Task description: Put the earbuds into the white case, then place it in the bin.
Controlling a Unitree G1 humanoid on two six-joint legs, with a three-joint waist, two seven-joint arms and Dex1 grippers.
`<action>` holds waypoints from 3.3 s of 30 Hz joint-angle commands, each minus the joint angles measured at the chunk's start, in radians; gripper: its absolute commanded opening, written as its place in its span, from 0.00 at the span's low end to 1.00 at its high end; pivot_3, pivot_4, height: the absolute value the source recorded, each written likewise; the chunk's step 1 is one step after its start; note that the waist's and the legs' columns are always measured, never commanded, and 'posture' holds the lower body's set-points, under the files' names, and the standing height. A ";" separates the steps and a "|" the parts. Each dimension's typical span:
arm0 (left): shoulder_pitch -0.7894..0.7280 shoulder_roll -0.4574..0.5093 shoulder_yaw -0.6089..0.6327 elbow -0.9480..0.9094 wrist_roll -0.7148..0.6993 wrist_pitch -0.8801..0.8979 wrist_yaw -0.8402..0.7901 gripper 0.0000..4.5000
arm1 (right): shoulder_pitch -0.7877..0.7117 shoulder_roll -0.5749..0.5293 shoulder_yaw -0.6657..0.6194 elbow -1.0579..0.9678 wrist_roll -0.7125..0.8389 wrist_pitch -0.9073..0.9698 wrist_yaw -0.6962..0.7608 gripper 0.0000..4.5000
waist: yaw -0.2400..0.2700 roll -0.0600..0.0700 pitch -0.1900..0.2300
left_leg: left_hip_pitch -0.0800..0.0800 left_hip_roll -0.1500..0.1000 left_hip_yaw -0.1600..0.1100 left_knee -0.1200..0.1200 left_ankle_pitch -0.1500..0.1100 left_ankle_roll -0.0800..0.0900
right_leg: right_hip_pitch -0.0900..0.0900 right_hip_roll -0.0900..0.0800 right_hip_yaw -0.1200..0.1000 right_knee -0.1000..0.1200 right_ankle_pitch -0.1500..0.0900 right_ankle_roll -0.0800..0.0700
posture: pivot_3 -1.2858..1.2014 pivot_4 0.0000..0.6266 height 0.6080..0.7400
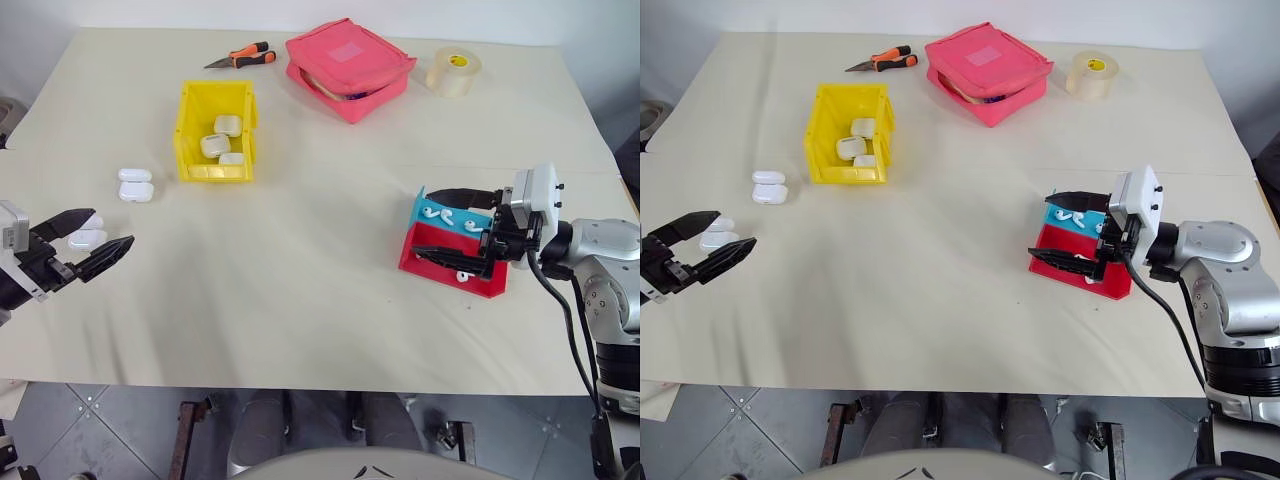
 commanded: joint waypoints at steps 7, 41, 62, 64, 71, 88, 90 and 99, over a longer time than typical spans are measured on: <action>-0.007 0.007 0.061 -0.015 -0.030 0.043 0.066 0.99 | -0.023 -0.006 -0.010 0.004 0.009 -0.025 0.006 1.00 | -0.001 0.000 0.000 | 0.000 0.000 0.000 0.000 0.000 0.000 | 0.000 0.000 0.000 0.000 0.000 0.000 | 0.52 0.24 1.00; -0.619 0.322 -0.493 0.308 0.180 0.922 0.383 0.99 | -0.139 0.084 0.087 -0.003 0.034 -0.063 0.074 1.00 | -0.001 -0.002 0.003 | -0.003 -0.005 0.002 0.001 -0.001 0.001 | -0.004 0.001 0.003 0.002 0.000 0.001 | 0.52 0.24 1.00; -0.818 0.183 -0.623 0.666 0.366 0.745 0.283 0.99 | -0.121 0.073 0.084 -0.023 0.026 -0.050 0.039 1.00 | 0.001 -0.003 0.003 | -0.003 -0.008 0.002 0.004 -0.001 0.001 | -0.005 0.001 0.003 0.005 0.000 0.001 | 0.52 0.24 1.00; -0.830 0.176 -0.624 0.685 0.377 0.752 0.275 0.99 | -0.122 0.073 0.085 -0.022 0.025 -0.050 0.039 1.00 | 0.001 -0.003 0.003 | -0.003 -0.008 0.002 0.004 -0.001 0.001 | -0.004 0.000 0.003 0.005 0.000 0.001 | 0.52 0.24 1.00; -0.820 0.169 -0.628 0.667 0.401 0.790 0.245 0.72 | -0.129 0.071 0.084 -0.018 0.022 -0.048 0.033 1.00 | 0.001 -0.003 0.003 | -0.002 -0.008 0.002 0.005 -0.001 0.001 | -0.004 0.000 0.003 0.006 0.000 0.001 | 0.52 0.24 1.00; -0.386 -0.081 -0.221 -0.267 0.029 0.421 0.115 0.62 | -0.095 0.003 0.033 -0.038 0.030 -0.029 0.009 1.00 | 0.014 -0.002 0.004 | -0.005 -0.004 -0.004 0.011 -0.001 0.002 | 0.001 -0.002 0.003 0.003 0.001 0.002 | 0.52 0.24 1.00; -0.411 -0.169 -0.253 -0.293 0.000 0.324 0.103 0.62 | -0.073 -0.010 0.022 -0.053 0.033 -0.023 0.001 1.00 | 0.016 -0.002 0.004 | -0.004 -0.004 -0.003 0.010 -0.001 0.002 | 0.001 -0.002 0.002 0.003 0.001 0.003 | 0.52 0.24 1.00; -0.500 -0.444 -0.430 -0.143 0.033 -0.134 -0.062 0.62 | 0.082 -0.086 -0.031 -0.160 0.020 0.003 -0.024 1.00 | 0.027 -0.002 0.004 | -0.004 -0.007 0.001 0.013 -0.003 0.004 | 0.002 -0.002 0.000 0.003 0.002 0.004 | 0.52 0.24 1.00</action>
